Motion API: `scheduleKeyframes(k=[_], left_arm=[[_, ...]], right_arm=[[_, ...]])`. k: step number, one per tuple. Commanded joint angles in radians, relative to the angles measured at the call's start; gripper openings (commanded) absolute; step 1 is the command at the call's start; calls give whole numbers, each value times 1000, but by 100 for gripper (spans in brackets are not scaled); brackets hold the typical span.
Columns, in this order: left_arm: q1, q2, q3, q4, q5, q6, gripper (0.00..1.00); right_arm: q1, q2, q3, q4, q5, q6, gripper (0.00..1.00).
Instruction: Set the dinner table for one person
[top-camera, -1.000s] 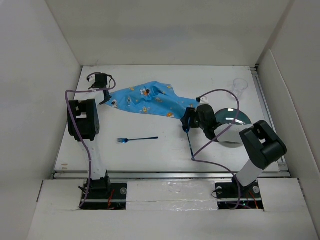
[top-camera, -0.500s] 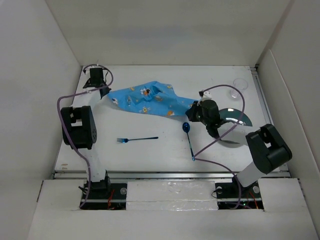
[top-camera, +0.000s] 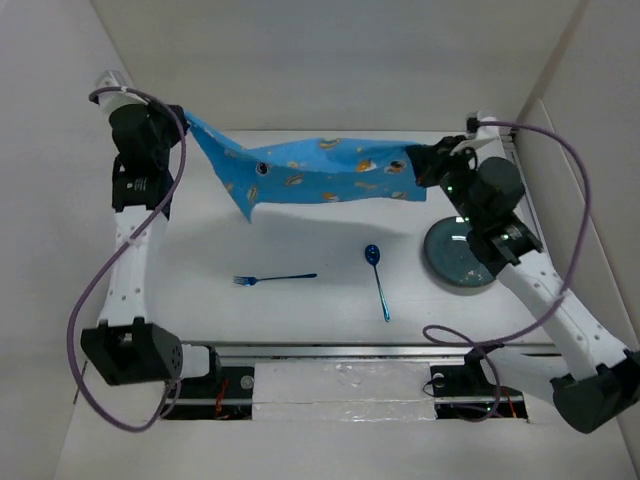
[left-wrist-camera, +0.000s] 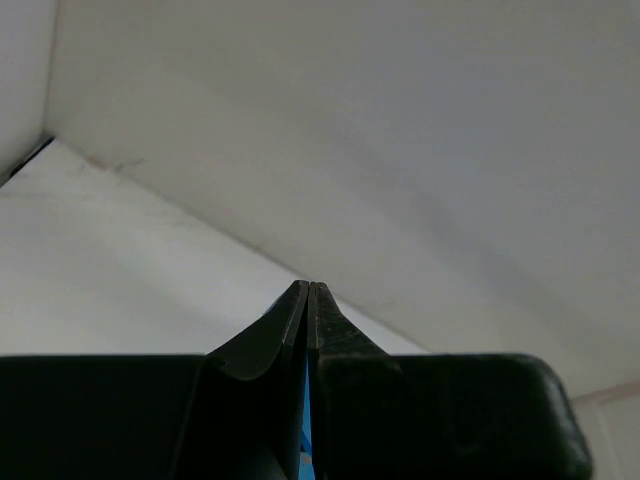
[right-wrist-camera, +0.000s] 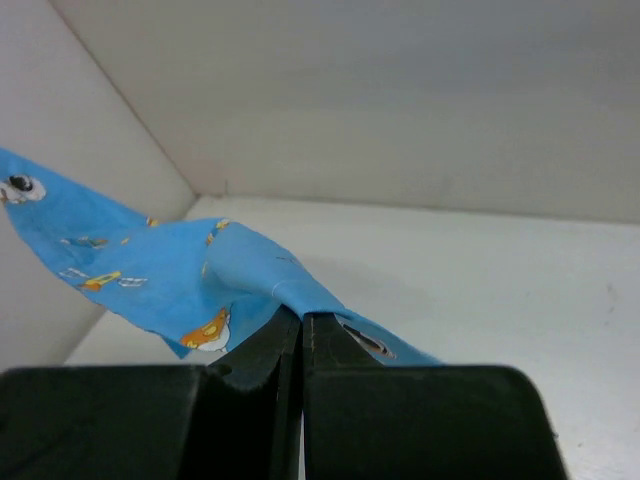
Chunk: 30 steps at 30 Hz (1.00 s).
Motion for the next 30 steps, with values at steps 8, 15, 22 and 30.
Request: scheduleKeyframes(k=[8, 15, 22, 30], left_arm=[[6, -99, 50, 127, 79, -54, 0], [6, 95, 141, 136, 76, -50, 0], [35, 318, 428, 24, 131, -63, 0], [45, 242, 284, 105, 185, -73, 0]], right_arm=[[-69, -15, 273, -218, -12, -71, 0], [-210, 308, 403, -139, -235, -16, 0], [-307, 588, 750, -156, -391, 52, 0], [-359, 585, 668, -46, -474, 78, 0]])
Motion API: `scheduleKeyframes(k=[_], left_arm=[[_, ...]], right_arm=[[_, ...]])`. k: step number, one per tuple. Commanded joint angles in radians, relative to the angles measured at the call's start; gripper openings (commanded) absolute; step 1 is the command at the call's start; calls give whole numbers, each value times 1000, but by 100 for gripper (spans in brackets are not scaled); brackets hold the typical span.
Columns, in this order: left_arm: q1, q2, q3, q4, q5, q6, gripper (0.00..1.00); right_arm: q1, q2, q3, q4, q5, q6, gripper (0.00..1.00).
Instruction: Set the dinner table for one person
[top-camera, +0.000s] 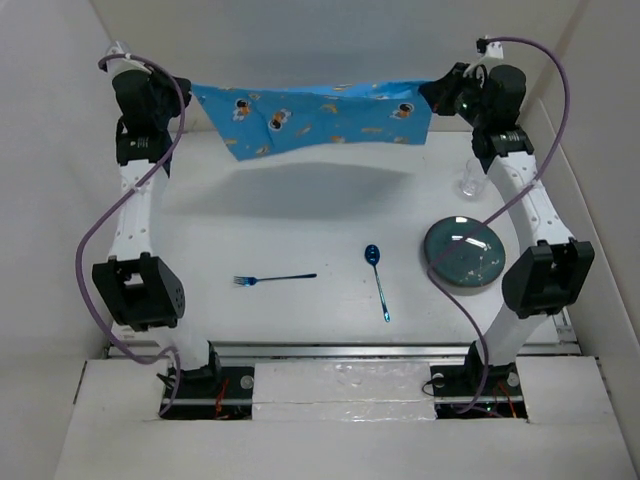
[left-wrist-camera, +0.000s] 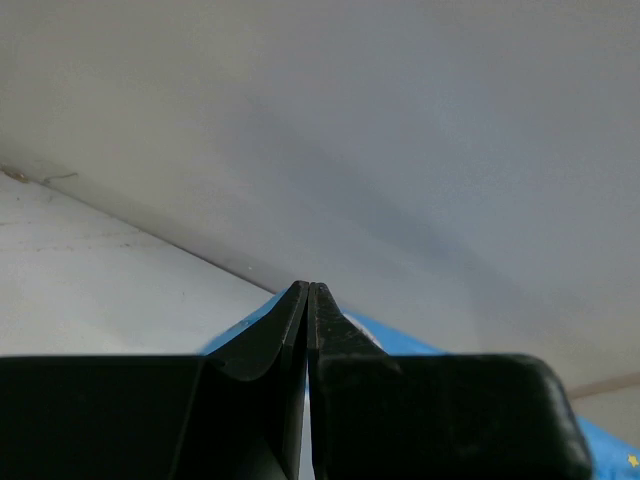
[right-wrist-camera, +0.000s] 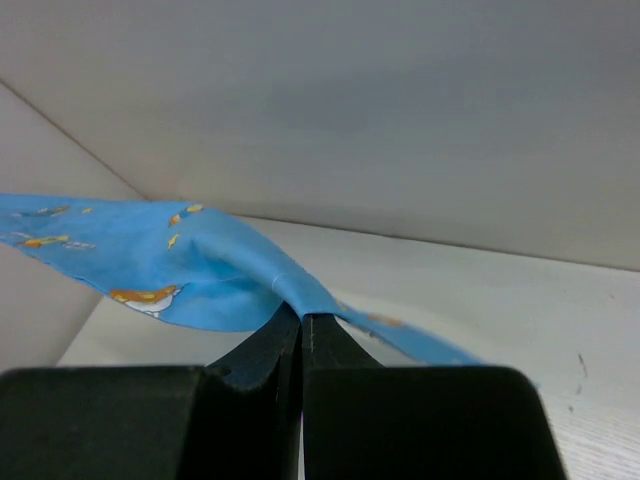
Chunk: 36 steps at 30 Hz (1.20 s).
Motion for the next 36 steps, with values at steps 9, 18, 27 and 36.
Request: scheduleKeyframes(k=[9, 18, 27, 36], left_arm=[[5, -162, -684, 358, 77, -60, 0], [5, -80, -863, 367, 58, -91, 0], [-26, -122, -947, 309, -12, -96, 0], [-36, -244, -1046, 268, -81, -106, 0]], right_arm=[[-36, -41, -613, 412, -108, 104, 0], [-45, 53, -719, 365, -56, 81, 0], [-74, -10, -820, 319, -4, 53, 4], [-83, -59, -909, 337, 11, 61, 7]])
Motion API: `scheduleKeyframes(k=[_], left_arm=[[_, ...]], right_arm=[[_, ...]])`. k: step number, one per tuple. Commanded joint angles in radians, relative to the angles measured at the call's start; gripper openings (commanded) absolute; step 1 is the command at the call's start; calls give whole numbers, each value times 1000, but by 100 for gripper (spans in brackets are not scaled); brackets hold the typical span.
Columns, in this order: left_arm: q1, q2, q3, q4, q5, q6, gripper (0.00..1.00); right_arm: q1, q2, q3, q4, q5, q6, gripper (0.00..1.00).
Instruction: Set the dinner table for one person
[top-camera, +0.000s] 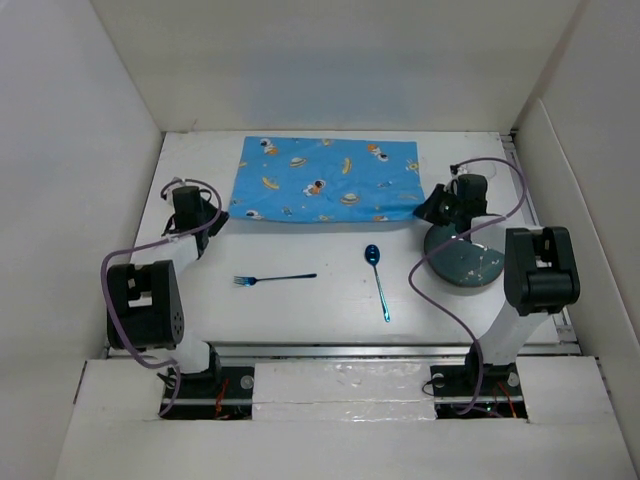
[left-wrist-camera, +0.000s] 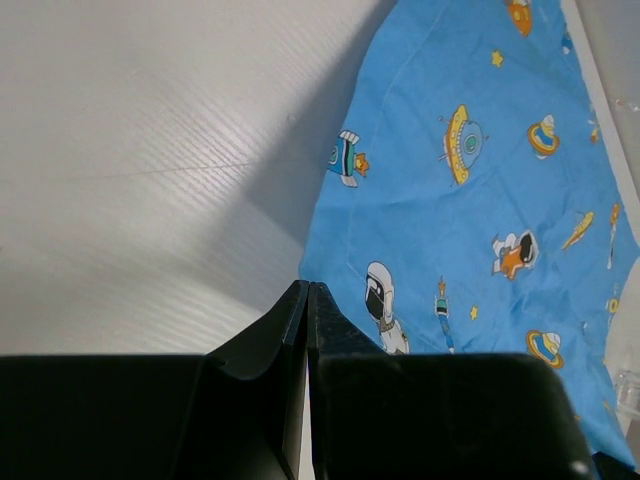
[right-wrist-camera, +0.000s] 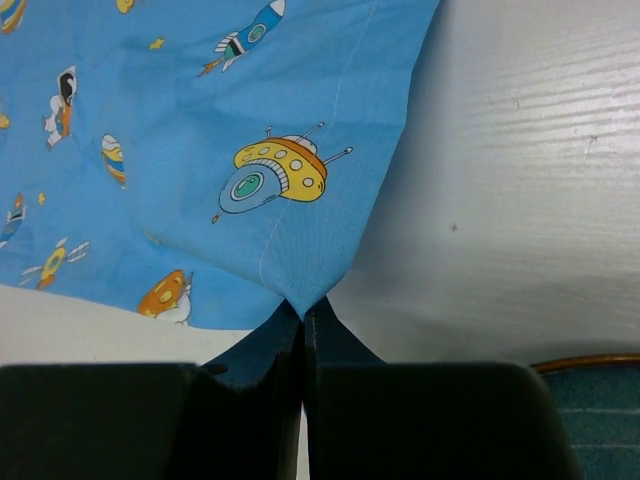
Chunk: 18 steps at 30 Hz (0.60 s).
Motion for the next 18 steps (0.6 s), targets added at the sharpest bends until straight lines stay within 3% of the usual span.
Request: scheduleKeyframes(k=[1, 6, 11, 14, 18], left_arm=[[1, -92, -47, 3, -45, -16, 0], [1, -156, -148, 49, -48, -49, 0], [1, -153, -132, 7, -41, -46, 0], [1, -151, -130, -5, -42, -50, 15], [1, -197, -118, -3, 13, -62, 37]], right_arm=[[-11, -46, -20, 37, 29, -9, 7], [-20, -64, -34, 29, 40, -1, 15], [-30, -81, -44, 25, 49, 2, 23], [-30, -97, -44, 19, 46, 2, 34], [-30, -156, -58, 12, 40, 5, 38]])
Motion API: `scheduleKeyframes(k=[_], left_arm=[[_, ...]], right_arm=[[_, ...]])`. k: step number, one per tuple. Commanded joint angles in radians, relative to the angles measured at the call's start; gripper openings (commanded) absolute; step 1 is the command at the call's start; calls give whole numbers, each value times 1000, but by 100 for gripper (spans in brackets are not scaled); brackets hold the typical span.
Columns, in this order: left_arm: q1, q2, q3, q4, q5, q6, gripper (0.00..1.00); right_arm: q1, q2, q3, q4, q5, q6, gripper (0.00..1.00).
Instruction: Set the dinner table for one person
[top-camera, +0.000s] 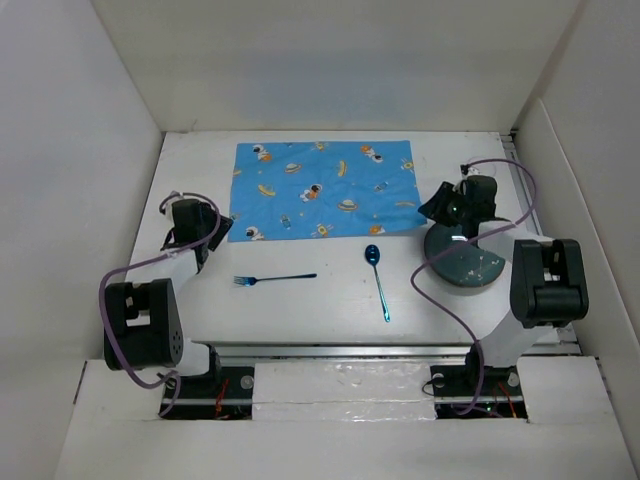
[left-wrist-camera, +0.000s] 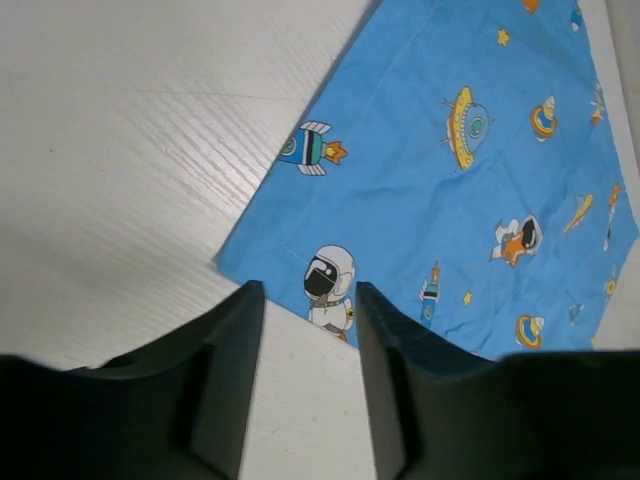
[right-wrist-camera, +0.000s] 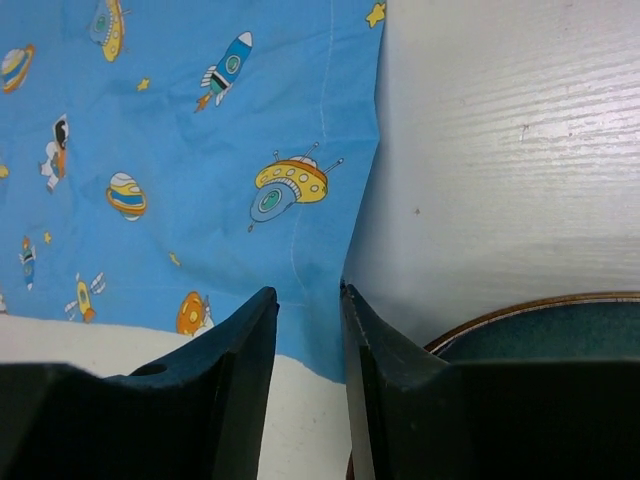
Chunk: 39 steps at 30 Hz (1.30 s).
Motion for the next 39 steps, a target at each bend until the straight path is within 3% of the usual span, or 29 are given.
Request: scheduleKeyframes(k=[1, 4, 8, 9, 10, 12, 13, 17, 19, 20, 21, 24, 30, 33, 34, 39], left_arm=[[0, -85, 21, 21, 45, -19, 42], [0, -186, 19, 35, 94, -32, 47], [0, -374, 48, 34, 222, -5, 35], [0, -403, 61, 31, 261, 15, 27], [0, -436, 70, 12, 330, 24, 19], [0, -525, 91, -21, 419, 79, 2], [-27, -593, 96, -84, 455, 101, 0], [-92, -778, 20, -100, 508, 126, 0], [-130, -796, 22, -180, 509, 212, 4], [-154, -796, 29, -201, 503, 240, 18], [-168, -795, 16, -206, 509, 257, 24], [-169, -799, -22, -238, 562, 332, 40], [-219, -823, -24, -239, 639, 343, 41], [-230, -835, -14, -270, 630, 354, 41], [-230, -839, -14, -270, 633, 353, 41], [-230, -849, -22, -262, 639, 342, 40]], right_arm=[[-4, -99, -20, 17, 7, 2, 39], [-4, -202, -23, -19, 30, 1, 46], [-4, -401, -75, -94, 96, -15, 51], [-4, -453, -99, -101, 138, -12, 52], [-4, -566, -131, -104, 166, -9, 48], [-14, -688, -244, -116, 264, 23, 8], [-35, -808, -324, -121, 315, 48, 0], [-116, -991, -432, -205, 404, 79, 0], [-170, -1007, -480, -260, 464, 99, 15], [-235, -1004, -490, -294, 481, 105, 35], [-277, -974, -503, -303, 484, 132, 46], [-518, -877, -492, -317, 282, 77, 68], [-668, -720, -504, -313, 102, 54, 70], [-692, -687, -537, -263, 41, 50, 71], [-692, -677, -550, -155, 6, 50, 71], [-701, -527, -523, -167, -88, 51, 72]])
